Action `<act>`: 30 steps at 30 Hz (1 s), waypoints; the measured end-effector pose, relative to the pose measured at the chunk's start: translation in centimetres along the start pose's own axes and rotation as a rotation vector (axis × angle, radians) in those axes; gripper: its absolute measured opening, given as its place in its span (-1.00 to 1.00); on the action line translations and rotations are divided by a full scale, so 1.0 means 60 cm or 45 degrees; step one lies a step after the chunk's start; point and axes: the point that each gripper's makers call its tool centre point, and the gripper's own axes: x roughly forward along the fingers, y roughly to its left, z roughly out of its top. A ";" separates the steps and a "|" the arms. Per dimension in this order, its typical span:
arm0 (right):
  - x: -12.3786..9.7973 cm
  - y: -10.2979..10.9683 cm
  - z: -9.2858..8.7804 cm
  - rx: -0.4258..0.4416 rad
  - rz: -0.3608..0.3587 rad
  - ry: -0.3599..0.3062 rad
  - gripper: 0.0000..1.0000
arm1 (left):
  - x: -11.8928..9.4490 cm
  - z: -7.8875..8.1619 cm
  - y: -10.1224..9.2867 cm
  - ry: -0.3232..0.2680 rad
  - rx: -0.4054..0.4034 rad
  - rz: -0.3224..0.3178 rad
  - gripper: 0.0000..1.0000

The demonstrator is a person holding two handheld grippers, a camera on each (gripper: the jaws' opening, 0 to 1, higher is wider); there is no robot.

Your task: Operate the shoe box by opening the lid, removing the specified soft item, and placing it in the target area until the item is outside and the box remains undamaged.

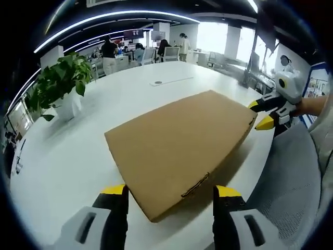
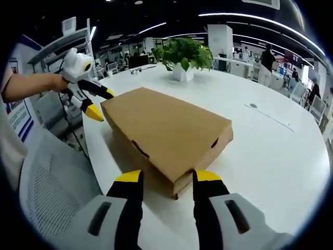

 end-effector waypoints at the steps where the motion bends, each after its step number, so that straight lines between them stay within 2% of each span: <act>1: -0.002 0.000 0.002 -0.002 0.001 -0.002 -0.31 | -0.002 0.001 0.000 -0.001 0.000 -0.002 0.35; 6: -0.009 0.005 0.013 -0.001 0.015 -0.016 -0.27 | -0.010 0.008 -0.004 -0.003 0.014 -0.012 0.40; 14: -0.024 0.004 0.037 -0.038 0.017 -0.047 -0.27 | -0.029 0.033 -0.004 -0.050 -0.014 -0.025 0.42; 19: -0.032 0.005 0.053 -0.065 0.019 -0.057 -0.23 | -0.035 0.044 -0.003 -0.064 -0.004 -0.014 0.43; 30: -0.048 -0.007 0.102 -0.083 -0.008 -0.134 -0.22 | -0.052 0.085 0.010 -0.141 0.015 0.020 0.40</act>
